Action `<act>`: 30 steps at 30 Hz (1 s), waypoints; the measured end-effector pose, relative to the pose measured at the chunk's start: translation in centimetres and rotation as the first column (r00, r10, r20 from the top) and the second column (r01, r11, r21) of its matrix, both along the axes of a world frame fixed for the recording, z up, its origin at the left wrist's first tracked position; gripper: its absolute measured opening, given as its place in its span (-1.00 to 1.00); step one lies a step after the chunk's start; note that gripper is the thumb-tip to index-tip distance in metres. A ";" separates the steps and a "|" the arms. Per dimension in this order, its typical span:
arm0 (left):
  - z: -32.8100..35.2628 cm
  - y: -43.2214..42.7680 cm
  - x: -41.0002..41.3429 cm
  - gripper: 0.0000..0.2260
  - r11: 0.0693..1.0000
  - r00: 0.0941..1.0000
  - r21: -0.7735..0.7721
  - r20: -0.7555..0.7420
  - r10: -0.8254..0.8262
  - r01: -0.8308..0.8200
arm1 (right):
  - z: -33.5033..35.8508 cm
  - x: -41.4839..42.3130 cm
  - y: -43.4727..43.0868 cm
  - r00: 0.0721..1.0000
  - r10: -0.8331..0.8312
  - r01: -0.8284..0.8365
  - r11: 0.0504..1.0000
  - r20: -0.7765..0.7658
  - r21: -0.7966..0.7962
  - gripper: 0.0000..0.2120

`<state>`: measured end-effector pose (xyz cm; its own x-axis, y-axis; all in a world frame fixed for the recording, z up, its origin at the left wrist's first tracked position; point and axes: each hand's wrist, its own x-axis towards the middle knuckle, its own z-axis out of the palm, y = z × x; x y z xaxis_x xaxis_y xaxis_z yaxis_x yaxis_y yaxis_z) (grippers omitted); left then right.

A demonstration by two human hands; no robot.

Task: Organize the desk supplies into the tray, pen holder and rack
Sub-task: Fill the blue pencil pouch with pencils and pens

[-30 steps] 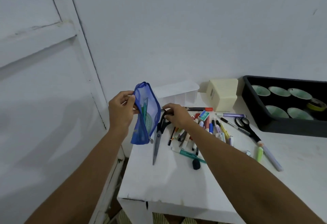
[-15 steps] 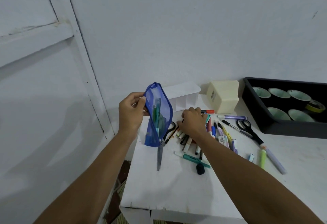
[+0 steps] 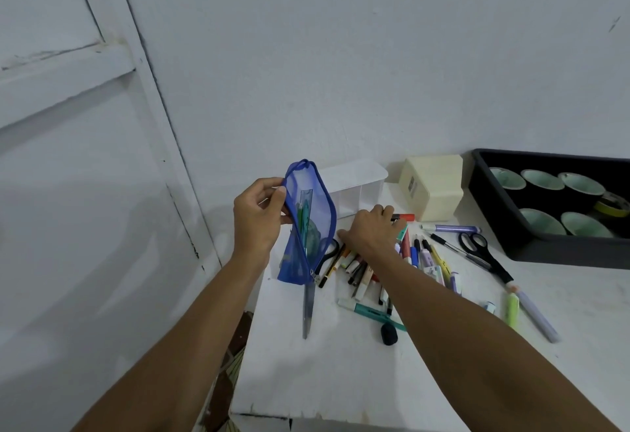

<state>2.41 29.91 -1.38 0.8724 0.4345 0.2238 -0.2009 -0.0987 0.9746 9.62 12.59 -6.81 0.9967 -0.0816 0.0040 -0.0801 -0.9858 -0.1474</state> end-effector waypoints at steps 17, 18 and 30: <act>0.1 -0.7 -0.1 -0.88 1.000 0.999 0.005 -0.019 -0.027 0.027 | 0.4 0.2 0.8 0.998 -0.063 0.064 0.997 -0.013 0.042 -0.59; 0.1 -0.7 -0.2 -0.88 1.000 0.999 0.002 -0.021 -0.025 0.025 | 0.3 0.4 0.9 0.996 -0.092 0.092 0.992 -0.004 0.083 -0.58; 0.2 -1.0 -0.3 -0.87 1.000 1.000 0.014 -0.025 -0.009 0.010 | 8.9 -2.1 -1.9 0.872 -0.317 -0.215 0.435 0.372 0.874 -0.95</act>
<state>2.07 28.96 -1.21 0.8820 0.4231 0.2077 -0.1774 -0.1102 0.9779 7.48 10.71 2.14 0.8853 -0.3543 0.3011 0.2071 -0.2792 -0.9376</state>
